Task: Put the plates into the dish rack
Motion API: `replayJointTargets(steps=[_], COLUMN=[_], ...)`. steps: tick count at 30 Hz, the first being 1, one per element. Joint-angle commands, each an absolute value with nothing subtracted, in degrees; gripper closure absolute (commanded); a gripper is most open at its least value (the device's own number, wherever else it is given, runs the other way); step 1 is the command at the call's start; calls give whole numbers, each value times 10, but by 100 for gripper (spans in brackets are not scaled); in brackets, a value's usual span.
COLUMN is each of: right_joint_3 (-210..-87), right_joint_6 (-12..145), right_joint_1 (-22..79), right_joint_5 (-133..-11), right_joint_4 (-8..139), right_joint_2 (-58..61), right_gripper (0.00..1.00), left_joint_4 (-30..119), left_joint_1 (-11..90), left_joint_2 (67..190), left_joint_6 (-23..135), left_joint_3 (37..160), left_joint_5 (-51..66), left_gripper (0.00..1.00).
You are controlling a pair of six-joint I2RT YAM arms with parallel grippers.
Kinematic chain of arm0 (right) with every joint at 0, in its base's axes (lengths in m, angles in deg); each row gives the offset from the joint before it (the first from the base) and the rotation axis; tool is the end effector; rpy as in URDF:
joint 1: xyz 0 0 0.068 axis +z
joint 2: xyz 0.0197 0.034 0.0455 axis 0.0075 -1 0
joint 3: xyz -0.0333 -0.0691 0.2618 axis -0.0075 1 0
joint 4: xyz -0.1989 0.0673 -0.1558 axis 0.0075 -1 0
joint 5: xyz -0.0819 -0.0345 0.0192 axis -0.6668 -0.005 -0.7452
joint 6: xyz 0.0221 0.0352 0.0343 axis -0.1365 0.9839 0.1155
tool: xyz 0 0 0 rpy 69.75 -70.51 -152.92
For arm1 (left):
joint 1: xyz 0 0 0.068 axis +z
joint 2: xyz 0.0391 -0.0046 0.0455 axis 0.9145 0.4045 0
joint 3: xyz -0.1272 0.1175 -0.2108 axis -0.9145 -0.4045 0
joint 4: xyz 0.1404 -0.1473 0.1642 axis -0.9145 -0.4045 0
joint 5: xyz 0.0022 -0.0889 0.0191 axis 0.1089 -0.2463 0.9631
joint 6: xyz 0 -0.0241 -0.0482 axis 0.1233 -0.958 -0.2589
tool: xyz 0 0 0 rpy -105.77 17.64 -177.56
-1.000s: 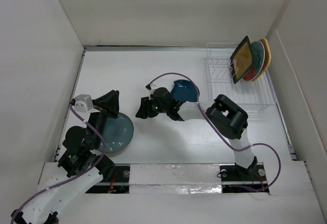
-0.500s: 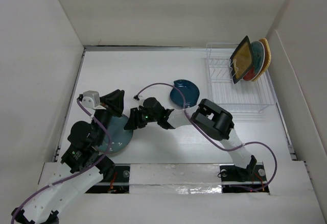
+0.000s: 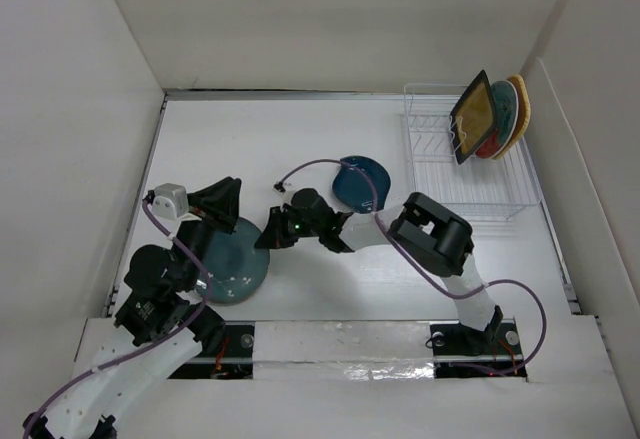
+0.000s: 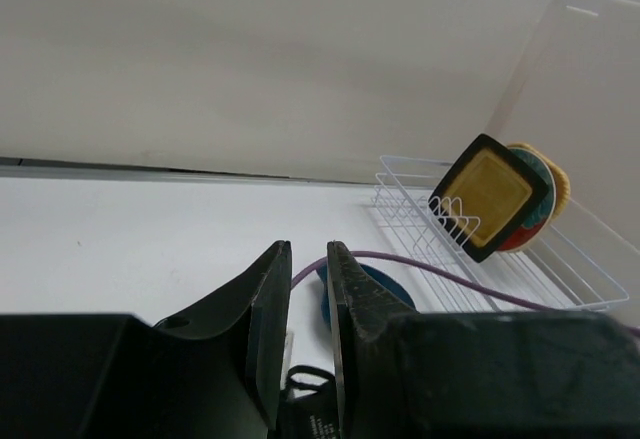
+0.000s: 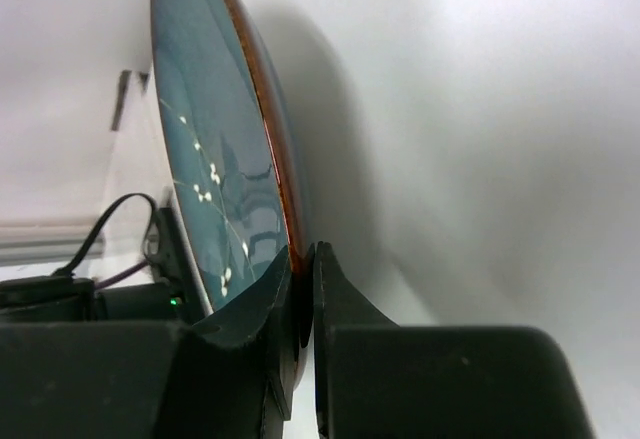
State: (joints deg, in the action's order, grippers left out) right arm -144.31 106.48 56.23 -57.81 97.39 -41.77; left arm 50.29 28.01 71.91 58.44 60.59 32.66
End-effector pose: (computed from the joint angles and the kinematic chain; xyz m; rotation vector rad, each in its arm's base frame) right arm 0.2436 0.3946 0.1316 -0.4931 2.2197 1.4696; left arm 0.0767 -0.0472 0.3654 0.0425 1.1984 -0.5522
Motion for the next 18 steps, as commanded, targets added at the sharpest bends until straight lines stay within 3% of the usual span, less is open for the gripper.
replayJointTargets(steps=[1,8,14,18], right_joint_3=[-1443,-1418,-1422,-1476], right_joint_6=[1030,955,839,718], right_joint_1=[513,397,275,219], right_joint_5=[-623,-677,-793,-932], right_joint_4=[1049,985,850,749], right_joint_2=[-296,-130,25,63], right_gripper=[100,100,100,100], left_joint_4=[523,517,518,528], left_joint_1=[283,283,283,283], left_joint_2=[705,691,687,674], left_joint_6=[582,570,555,541], left_joint_3=[608,608,611,611], left_joint_5=[318,291,238,188], left_gripper=[81,81,81,80])
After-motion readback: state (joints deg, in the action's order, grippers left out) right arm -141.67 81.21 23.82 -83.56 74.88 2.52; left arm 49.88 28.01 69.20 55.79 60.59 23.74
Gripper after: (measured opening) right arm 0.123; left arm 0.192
